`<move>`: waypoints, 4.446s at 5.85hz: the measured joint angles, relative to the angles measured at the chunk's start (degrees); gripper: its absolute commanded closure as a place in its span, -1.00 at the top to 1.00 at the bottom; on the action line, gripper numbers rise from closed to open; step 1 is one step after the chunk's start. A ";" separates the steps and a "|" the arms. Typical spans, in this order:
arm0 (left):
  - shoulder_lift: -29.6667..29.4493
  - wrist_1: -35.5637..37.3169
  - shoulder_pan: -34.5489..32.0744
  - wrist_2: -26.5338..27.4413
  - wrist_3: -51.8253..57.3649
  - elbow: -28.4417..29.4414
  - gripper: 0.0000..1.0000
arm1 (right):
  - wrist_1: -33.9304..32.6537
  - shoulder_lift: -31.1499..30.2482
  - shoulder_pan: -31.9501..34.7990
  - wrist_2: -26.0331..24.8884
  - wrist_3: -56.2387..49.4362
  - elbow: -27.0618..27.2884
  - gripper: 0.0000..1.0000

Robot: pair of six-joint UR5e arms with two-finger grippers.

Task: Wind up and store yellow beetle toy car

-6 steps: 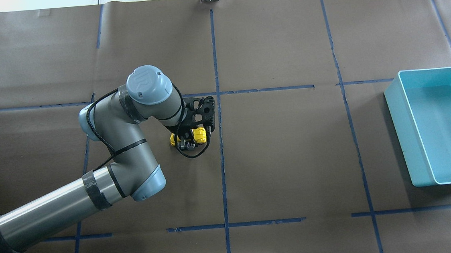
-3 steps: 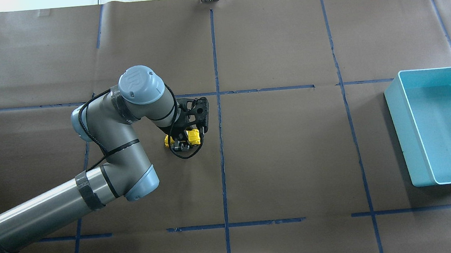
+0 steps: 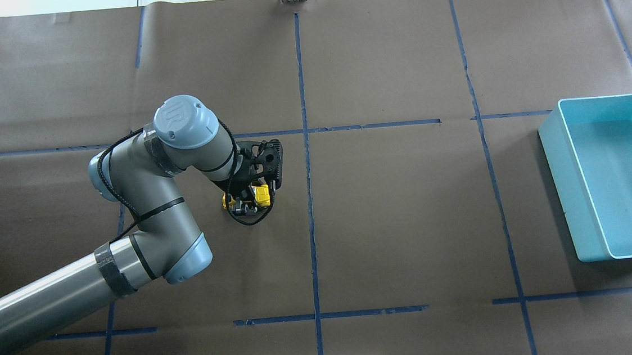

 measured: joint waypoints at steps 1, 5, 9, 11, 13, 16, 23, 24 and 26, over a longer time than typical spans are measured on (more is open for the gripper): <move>0.41 -0.04 -0.26 -0.50 0.80 -0.17 0.99 | 0.00 0.00 0.00 0.00 0.04 0.06 1.00; 0.72 -0.03 -0.75 -0.71 1.55 -0.39 1.00 | 0.00 0.08 0.00 0.00 0.06 0.12 1.00; 1.43 0.37 -3.86 -0.72 1.64 -0.55 1.00 | 0.00 0.18 0.00 0.00 0.06 0.16 1.00; 3.82 1.14 -6.75 -0.85 2.83 -1.76 1.00 | 0.00 0.21 0.00 0.02 0.06 0.24 1.00; 7.02 4.79 -9.19 -0.93 3.18 -5.22 1.00 | 0.02 0.36 0.00 0.17 0.06 0.35 1.00; 20.81 14.18 -17.78 -4.36 3.12 -18.81 1.00 | 0.04 0.60 0.00 0.59 0.06 0.75 1.00; 39.40 20.05 -48.56 -10.90 2.37 -14.97 1.00 | 10.77 6.12 -12.59 -1.70 -0.34 6.97 1.00; 39.72 20.06 -52.17 -10.86 2.25 -13.04 1.00 | 10.82 6.74 -16.69 -2.00 -0.63 9.56 1.00; 39.77 20.74 -57.16 -10.70 -5.12 -11.05 1.00 | 10.97 8.99 -25.12 -3.44 -4.58 13.55 1.00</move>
